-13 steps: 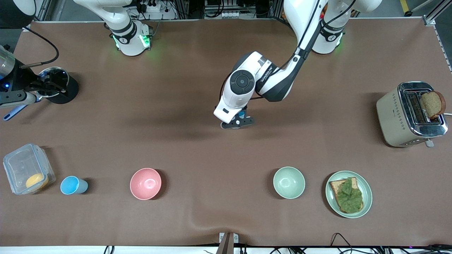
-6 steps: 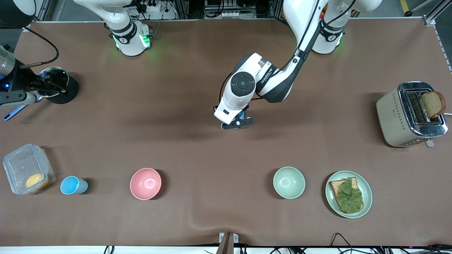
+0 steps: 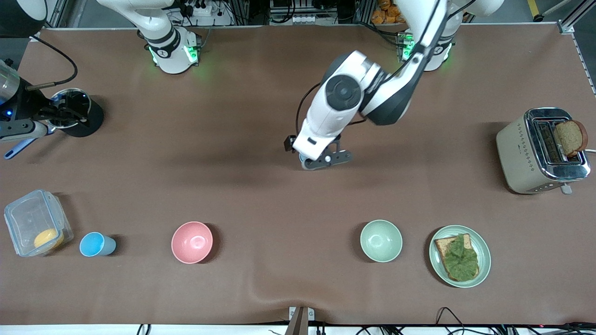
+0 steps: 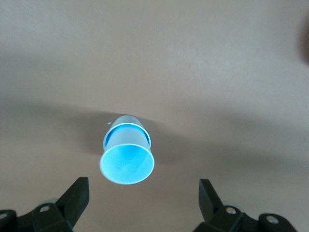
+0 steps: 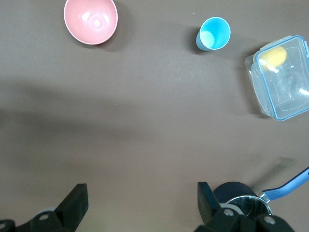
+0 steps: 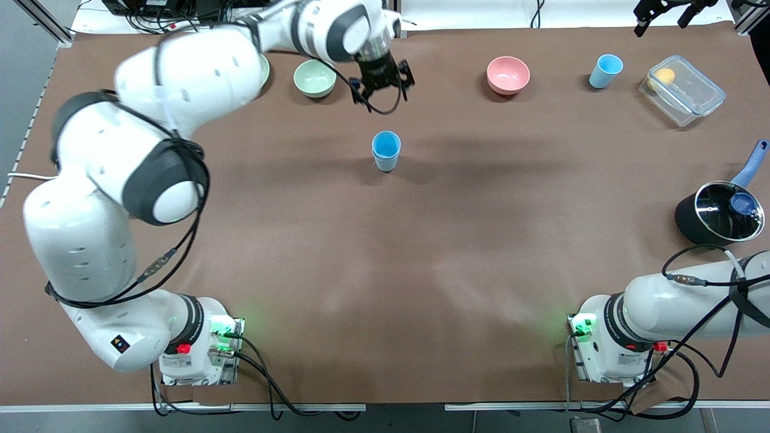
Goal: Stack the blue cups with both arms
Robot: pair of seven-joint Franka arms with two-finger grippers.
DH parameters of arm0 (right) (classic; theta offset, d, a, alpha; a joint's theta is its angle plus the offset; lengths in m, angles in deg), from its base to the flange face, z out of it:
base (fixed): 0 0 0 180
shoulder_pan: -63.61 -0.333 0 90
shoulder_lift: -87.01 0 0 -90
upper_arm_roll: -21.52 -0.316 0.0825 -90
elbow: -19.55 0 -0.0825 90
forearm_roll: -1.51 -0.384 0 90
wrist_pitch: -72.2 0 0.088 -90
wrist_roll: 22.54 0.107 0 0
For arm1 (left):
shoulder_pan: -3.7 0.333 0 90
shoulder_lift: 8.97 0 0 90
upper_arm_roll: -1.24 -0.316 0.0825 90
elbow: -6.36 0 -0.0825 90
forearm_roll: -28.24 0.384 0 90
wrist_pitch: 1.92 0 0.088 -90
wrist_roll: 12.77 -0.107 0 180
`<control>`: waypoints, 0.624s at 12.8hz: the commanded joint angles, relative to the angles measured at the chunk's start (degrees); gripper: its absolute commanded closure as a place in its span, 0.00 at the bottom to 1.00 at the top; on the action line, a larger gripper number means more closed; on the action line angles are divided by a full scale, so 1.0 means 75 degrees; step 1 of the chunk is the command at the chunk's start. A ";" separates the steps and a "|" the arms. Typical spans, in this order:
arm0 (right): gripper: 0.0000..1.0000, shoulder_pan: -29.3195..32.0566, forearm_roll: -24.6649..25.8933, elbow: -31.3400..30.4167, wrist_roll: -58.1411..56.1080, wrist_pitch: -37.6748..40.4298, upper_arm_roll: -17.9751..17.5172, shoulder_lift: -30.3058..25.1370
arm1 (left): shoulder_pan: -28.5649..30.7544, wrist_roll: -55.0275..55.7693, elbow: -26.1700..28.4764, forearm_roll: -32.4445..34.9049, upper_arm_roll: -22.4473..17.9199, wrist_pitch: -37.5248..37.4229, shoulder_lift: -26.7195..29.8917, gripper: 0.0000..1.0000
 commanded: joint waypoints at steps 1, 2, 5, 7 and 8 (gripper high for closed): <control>0.00 0.0200 -0.0028 0.0178 -0.0009 0.0122 -0.0127 0.0076 | 0.0554 -0.0179 0.0785 0.0232 0.0041 -0.0237 0.0961 0.00; 0.00 0.0200 -0.0028 0.0178 -0.0009 0.0122 -0.0127 0.0076 | 0.0789 -0.0296 0.1090 0.0232 0.0064 -0.0353 0.1266 0.00; 0.00 0.0211 -0.0110 0.0178 -0.0009 0.0157 -0.0127 0.0076 | 0.2122 -0.1685 0.2016 0.0337 0.0088 -0.0681 0.2390 0.00; 0.00 0.0211 -0.0134 0.0178 -0.0009 0.0157 -0.0127 0.0076 | 0.3107 -0.3208 0.2218 0.0618 0.0088 -0.1009 0.2872 0.00; 0.00 0.0211 -0.0134 0.0178 -0.0009 0.0168 -0.0127 0.0076 | 0.3483 -0.3923 0.2230 0.0770 0.0088 -0.1162 0.3060 0.00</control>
